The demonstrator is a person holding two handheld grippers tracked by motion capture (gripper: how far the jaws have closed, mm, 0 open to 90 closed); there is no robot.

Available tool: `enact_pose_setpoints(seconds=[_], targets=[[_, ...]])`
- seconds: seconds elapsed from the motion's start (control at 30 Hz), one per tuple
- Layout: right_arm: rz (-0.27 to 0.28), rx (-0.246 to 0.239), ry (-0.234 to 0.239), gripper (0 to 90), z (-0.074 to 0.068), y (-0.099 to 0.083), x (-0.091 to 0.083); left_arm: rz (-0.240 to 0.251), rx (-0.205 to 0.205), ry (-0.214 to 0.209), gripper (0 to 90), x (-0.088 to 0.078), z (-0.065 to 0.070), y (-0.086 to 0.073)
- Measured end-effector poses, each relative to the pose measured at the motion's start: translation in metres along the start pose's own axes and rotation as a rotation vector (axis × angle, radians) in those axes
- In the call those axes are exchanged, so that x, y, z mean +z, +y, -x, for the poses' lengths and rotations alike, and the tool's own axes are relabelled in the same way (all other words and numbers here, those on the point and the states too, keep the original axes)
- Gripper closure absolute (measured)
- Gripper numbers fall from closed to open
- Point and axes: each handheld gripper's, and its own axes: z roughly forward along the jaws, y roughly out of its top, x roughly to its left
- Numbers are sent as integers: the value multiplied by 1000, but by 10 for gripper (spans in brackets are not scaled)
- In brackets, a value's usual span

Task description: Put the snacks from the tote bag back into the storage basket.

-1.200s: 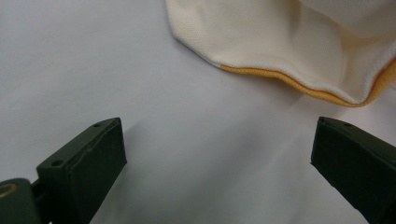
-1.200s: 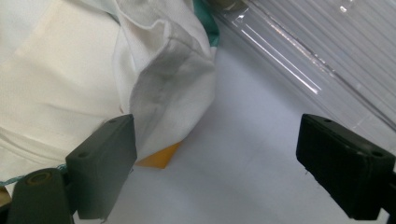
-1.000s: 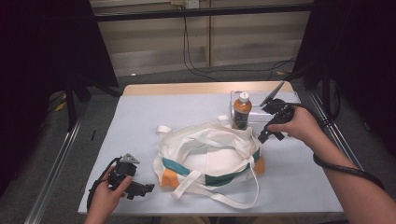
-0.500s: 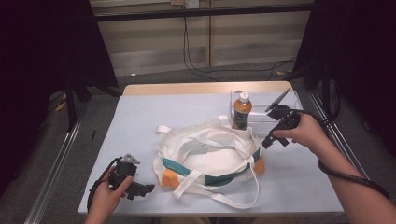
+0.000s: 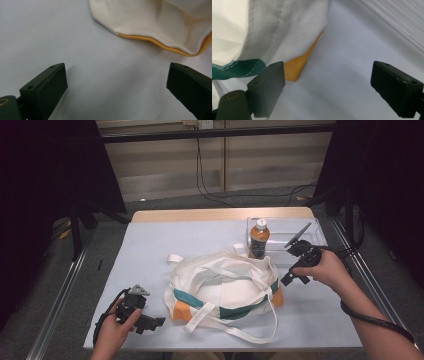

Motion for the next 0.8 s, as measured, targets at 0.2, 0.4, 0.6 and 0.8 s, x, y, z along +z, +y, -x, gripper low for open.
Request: enact_pose_setpoints(seconds=[0.2, 0.4, 0.6, 0.8], targets=[[8, 0, 8, 118, 0, -4, 6, -4, 4, 6, 29, -1, 0, 0], [9, 4, 19, 118, -1, -8, 11, 1, -7, 3, 29, 1, 1, 0], [3, 5, 13, 118, -1, -13, 17, 0, -7, 3, 29, 1, 1, 0], [13, 6, 4, 116, -2, -17, 19, -5, -8, 1, 29, 0, 1, 0]])
